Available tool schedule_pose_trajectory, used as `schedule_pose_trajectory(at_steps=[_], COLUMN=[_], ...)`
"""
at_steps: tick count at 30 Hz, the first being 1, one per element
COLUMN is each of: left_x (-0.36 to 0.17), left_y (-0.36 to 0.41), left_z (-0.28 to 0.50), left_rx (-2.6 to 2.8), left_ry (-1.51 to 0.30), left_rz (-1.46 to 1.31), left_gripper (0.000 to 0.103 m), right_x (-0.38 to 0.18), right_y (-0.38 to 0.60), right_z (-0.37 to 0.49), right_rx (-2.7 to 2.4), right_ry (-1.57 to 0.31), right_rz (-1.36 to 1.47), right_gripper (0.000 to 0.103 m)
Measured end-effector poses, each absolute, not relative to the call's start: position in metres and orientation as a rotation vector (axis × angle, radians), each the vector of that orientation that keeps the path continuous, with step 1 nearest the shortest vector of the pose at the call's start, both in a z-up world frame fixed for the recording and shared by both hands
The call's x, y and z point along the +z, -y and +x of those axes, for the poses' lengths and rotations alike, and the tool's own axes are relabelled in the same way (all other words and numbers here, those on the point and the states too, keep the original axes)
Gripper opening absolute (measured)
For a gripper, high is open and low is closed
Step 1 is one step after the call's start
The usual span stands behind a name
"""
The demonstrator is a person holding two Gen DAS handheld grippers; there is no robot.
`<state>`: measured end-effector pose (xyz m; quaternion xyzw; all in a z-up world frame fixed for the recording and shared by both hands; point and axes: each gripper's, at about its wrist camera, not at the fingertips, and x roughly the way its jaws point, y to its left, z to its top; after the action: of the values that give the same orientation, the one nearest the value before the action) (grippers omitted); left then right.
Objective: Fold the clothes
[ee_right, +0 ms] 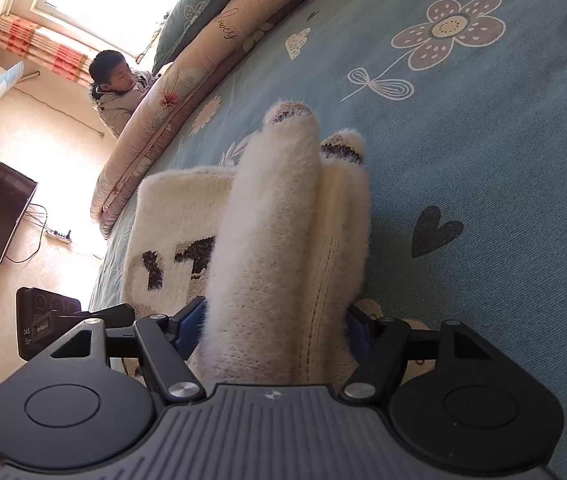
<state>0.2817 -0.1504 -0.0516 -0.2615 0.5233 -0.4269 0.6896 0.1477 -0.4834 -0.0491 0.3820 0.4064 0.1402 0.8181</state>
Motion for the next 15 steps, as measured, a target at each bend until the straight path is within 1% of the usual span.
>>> schedule_pose_trajectory(at_steps=[6, 15], left_x=[-0.048, -0.062], left_y=[0.199, 0.279], left_z=[0.281, 0.290], left_rx=[-1.029, -1.122], left_ry=[-1.184, -1.231], left_rz=[-0.562, -0.536], left_gripper=[0.076, 0.076], right_x=[-0.031, -0.017], right_y=[0.525, 0.597], right_z=[0.131, 0.128], right_rx=[0.237, 0.098], right_ry=[-0.825, -0.806], right_rz=[0.793, 0.771], right_gripper=[0.075, 0.075])
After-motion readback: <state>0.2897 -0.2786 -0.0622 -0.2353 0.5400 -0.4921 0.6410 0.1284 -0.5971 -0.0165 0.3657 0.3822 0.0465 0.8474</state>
